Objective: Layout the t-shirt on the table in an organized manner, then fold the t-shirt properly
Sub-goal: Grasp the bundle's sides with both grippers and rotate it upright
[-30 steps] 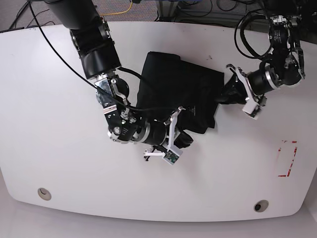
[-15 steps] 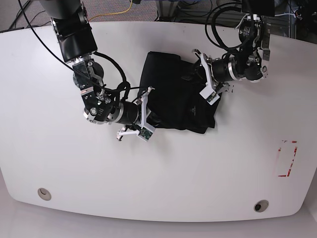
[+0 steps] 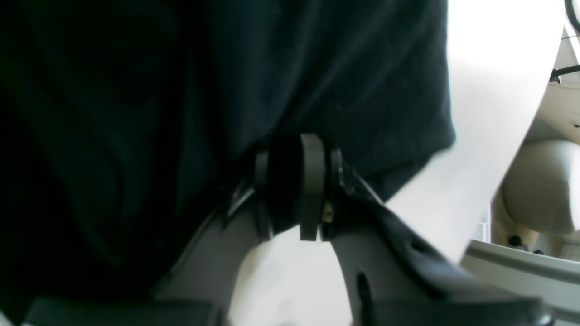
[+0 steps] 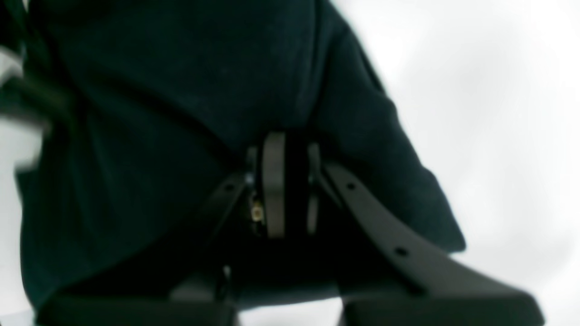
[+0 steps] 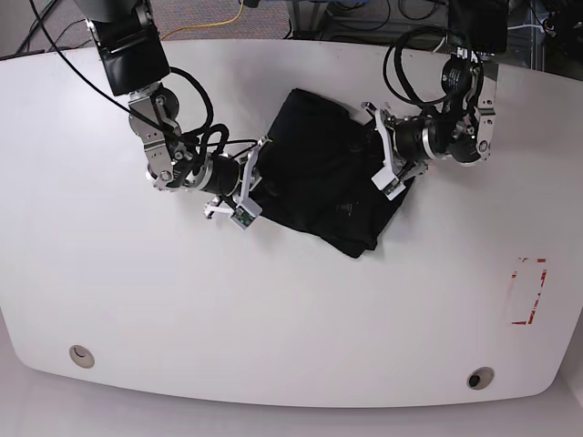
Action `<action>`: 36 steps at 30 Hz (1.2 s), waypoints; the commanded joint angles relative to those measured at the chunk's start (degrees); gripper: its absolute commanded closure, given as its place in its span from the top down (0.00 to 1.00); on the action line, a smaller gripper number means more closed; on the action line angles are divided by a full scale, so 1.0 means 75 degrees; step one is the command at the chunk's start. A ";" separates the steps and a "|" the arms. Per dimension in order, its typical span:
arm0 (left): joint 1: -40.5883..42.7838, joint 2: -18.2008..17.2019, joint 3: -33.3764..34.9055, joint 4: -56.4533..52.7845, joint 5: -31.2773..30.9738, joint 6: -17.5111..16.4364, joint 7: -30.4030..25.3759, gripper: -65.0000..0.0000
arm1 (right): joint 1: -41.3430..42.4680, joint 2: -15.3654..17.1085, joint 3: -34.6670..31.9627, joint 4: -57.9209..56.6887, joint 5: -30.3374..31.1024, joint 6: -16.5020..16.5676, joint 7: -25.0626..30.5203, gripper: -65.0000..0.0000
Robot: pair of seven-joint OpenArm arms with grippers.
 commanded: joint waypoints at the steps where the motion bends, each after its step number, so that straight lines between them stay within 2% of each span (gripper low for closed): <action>1: -0.0276 -0.0280 -0.0042 -0.0163 0.0332 0.0106 0.0123 0.12 | -0.0147 0.0041 0.0022 0.0279 -0.0068 0.0016 -0.0076 0.08; 5: -0.0558 -0.0362 -0.0042 -0.0409 0.0332 0.0106 0.0123 0.12 | -0.0639 0.0181 0.0022 0.0806 -0.0045 0.0016 -0.0100 0.08; 9: -0.0980 -0.0362 0.0028 -0.0656 0.0344 0.0106 0.0111 0.12 | -0.1237 0.0193 0.0104 0.1627 -0.0045 0.0016 -0.0604 0.08; 11: -0.1109 -0.0350 0.0051 -0.0702 0.0344 0.0106 0.0111 0.12 | -0.1460 0.0111 0.0222 0.1967 0.0002 0.0016 -0.0885 0.08; 14: -0.1202 -0.0292 0.0051 -0.0679 0.0332 0.0106 0.0111 0.12 | -0.1753 -0.0112 0.0351 0.2447 -0.0057 -0.0236 -0.1131 0.08; 17: -0.1214 -0.0069 0.0016 -0.0562 0.0320 0.0106 0.0146 0.12 | -0.1975 -0.0170 0.0444 0.2951 -0.0068 -0.0306 -0.1295 0.08; 28: -0.0534 -0.0116 -0.0394 0.1642 0.0332 0.0106 0.0146 0.12 | -0.1624 -0.0311 0.0901 0.4745 0.0014 -0.0283 -0.2843 0.08; 36: 0.0005 -0.0116 -0.0382 0.2087 0.0320 0.0106 0.0146 0.12 | -0.0838 -0.0487 0.0878 0.4335 0.0002 -0.0271 -0.2995 0.08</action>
